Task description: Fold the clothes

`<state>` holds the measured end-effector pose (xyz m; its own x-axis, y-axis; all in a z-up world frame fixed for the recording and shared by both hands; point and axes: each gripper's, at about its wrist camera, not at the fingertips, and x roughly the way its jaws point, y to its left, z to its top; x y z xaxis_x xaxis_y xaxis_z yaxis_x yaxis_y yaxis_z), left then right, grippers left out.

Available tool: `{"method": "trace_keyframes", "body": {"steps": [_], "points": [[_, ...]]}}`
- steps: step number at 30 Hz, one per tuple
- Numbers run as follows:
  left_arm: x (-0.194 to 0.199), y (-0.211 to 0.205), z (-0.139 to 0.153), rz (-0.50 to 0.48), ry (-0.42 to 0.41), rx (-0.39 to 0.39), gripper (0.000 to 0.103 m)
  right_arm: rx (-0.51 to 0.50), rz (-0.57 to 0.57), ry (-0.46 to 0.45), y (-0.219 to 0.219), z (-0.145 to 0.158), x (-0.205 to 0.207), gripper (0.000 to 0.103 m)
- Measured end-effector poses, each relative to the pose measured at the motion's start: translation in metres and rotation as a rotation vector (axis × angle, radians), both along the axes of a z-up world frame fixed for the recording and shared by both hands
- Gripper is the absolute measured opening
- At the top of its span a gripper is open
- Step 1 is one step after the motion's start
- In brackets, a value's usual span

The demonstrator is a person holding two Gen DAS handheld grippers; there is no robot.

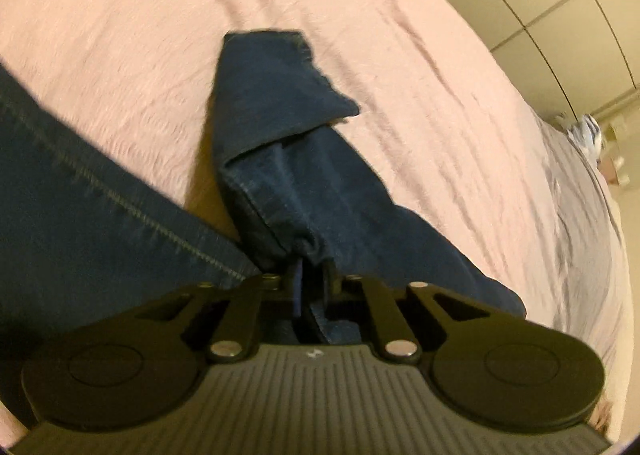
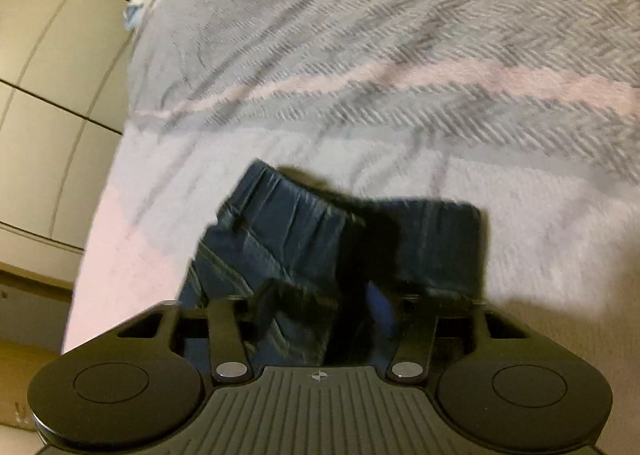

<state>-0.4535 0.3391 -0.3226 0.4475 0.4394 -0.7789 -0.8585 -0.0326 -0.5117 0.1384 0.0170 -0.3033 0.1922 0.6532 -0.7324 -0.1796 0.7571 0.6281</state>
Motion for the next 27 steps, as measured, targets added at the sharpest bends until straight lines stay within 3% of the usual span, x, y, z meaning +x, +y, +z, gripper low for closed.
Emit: {"method": "trace_keyframes", "body": {"steps": [2,7,9,11,13,14,16,22,24,27], "points": [[-0.004,-0.012,0.022,-0.005,-0.003,0.081,0.001,0.003,0.038,-0.033,0.005,0.010,0.005,0.019],[-0.027,-0.070,0.072,0.007,-0.011,0.267,0.001,0.149,0.120,-0.106,-0.011,0.053,0.014,0.018],[-0.031,-0.095,0.059,-0.018,0.056,0.226,0.002,0.108,0.134,-0.092,-0.020,0.047,0.017,0.018],[-0.033,-0.111,0.031,-0.011,0.115,0.126,0.002,0.050,0.137,-0.066,-0.026,0.033,0.019,0.018],[-0.035,-0.124,0.010,0.042,0.119,0.075,0.001,-0.026,0.127,-0.026,-0.028,0.012,0.019,0.018],[-0.035,-0.128,0.008,0.062,0.115,0.083,0.001,-0.064,0.121,-0.006,-0.029,0.002,0.020,0.018],[-0.033,-0.132,0.011,0.078,0.111,0.104,0.001,-0.034,0.123,-0.019,-0.032,0.003,0.018,0.018],[-0.040,-0.141,0.041,0.093,0.123,0.204,0.000,0.072,0.172,-0.066,-0.045,0.031,0.010,0.018],[-0.047,-0.144,0.032,0.131,0.178,0.163,0.000,0.041,0.164,-0.042,-0.047,0.021,0.016,0.018],[-0.062,-0.148,0.016,0.187,0.137,0.088,0.000,0.021,0.147,0.001,-0.047,0.007,0.018,0.018]]}}
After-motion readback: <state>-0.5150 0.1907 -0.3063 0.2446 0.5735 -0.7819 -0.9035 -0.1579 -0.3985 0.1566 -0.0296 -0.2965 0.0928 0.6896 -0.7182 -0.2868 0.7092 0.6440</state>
